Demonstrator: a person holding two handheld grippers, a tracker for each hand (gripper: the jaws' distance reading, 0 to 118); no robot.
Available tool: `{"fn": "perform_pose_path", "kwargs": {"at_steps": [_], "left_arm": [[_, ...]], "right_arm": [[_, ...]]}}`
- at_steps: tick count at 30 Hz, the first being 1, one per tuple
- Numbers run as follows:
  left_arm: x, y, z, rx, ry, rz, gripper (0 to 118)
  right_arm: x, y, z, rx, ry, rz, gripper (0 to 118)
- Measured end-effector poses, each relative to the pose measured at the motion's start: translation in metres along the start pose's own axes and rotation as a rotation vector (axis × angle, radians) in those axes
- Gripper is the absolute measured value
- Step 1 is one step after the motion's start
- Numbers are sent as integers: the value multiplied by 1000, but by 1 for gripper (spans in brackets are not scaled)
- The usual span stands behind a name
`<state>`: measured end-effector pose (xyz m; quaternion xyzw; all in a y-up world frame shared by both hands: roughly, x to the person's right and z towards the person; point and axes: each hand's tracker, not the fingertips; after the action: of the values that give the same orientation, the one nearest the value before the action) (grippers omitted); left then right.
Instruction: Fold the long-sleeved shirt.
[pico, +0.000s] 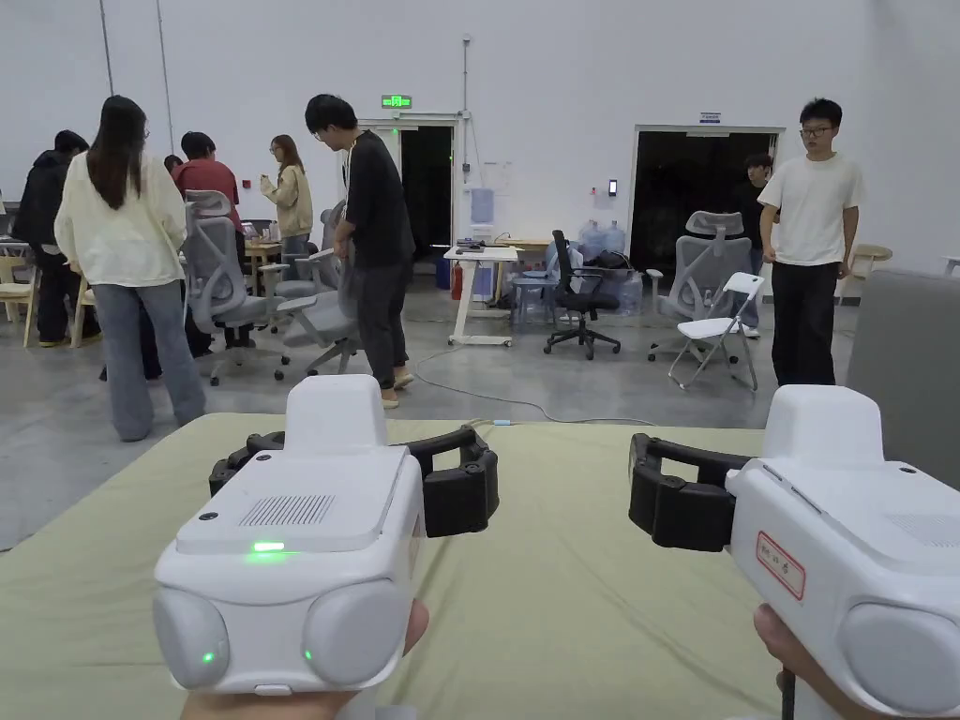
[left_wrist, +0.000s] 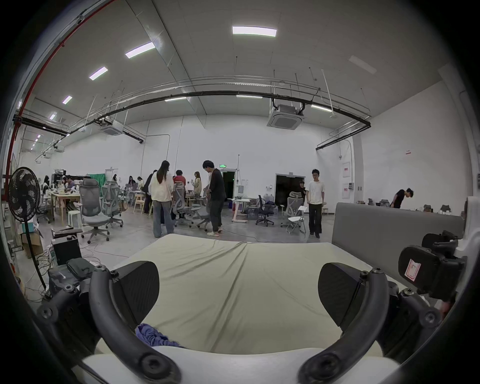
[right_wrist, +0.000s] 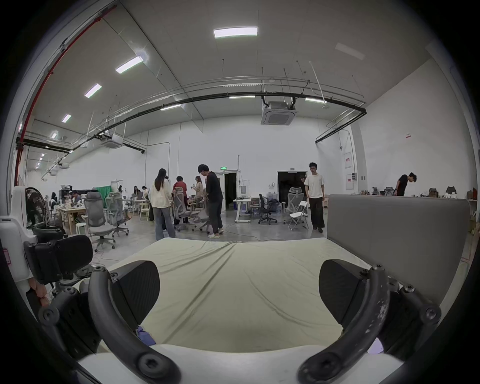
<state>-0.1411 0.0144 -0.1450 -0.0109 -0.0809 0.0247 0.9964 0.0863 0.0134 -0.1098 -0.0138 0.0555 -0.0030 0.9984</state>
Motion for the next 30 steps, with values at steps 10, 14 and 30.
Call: {"fn": "perform_pose_path", "kwargs": {"at_steps": [10,14,30], "left_arm": [[0,0,1,-16,-8,-1,117],[-5,1,4,11,-19,65,0],[-109,-10,3,-41,272,64,0]], "right_arm": [[1,0,2,-9,-8,-2,118],[2,-1,9,20,-8,4,16],[-85,-15,-57,-27,195,2,3]]}}
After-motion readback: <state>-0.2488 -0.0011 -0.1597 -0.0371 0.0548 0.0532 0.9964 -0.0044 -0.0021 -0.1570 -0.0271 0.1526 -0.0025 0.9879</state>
